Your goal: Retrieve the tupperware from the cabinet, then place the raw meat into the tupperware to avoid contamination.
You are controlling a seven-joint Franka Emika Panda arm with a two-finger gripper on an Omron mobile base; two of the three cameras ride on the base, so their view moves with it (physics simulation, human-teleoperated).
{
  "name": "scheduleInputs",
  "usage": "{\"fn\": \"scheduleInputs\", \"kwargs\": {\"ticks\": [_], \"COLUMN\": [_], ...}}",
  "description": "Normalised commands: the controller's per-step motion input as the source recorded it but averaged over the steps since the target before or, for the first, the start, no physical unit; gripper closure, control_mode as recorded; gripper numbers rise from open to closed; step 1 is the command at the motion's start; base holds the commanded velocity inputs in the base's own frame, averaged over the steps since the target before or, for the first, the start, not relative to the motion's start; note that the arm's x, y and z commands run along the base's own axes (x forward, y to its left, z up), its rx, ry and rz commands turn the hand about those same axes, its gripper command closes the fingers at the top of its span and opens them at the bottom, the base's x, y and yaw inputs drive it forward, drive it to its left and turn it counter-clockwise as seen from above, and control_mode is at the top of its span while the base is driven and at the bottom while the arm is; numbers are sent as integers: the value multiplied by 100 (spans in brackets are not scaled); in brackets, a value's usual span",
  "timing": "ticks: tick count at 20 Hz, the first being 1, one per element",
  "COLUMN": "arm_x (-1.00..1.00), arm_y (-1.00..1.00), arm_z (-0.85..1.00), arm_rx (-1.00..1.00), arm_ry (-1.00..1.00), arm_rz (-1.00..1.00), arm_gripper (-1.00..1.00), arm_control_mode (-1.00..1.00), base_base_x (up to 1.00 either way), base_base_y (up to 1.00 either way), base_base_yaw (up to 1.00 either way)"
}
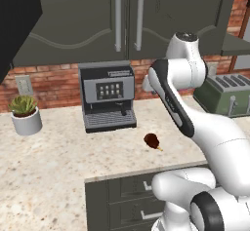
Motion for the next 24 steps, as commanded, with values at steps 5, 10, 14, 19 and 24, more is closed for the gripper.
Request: {"fn": "scheduleInputs", "kwargs": {"ticks": [5, 10, 14, 19, 24], "arm_x": [0, 0, 0, 0, 0], "arm_y": [30, 28, 22, 5, 5], "arm_z": [53, 71, 75, 74, 67], "arm_rx": [0, 0, 0, 0, 0], "arm_ry": [-26, -26, -20, -15, -9], "arm_rz": [-1, -3, -3, -1, -1], "arm_gripper": [-100, -100, -100, -100, -100], "arm_control_mode": [-100, -100, -100, -100, -100], "base_base_x": [0, 0, 0, 0, 0], "base_base_y": [0, 0, 0, 0, 0], "base_base_yaw": [0, 0, 0, 0, 0]}}
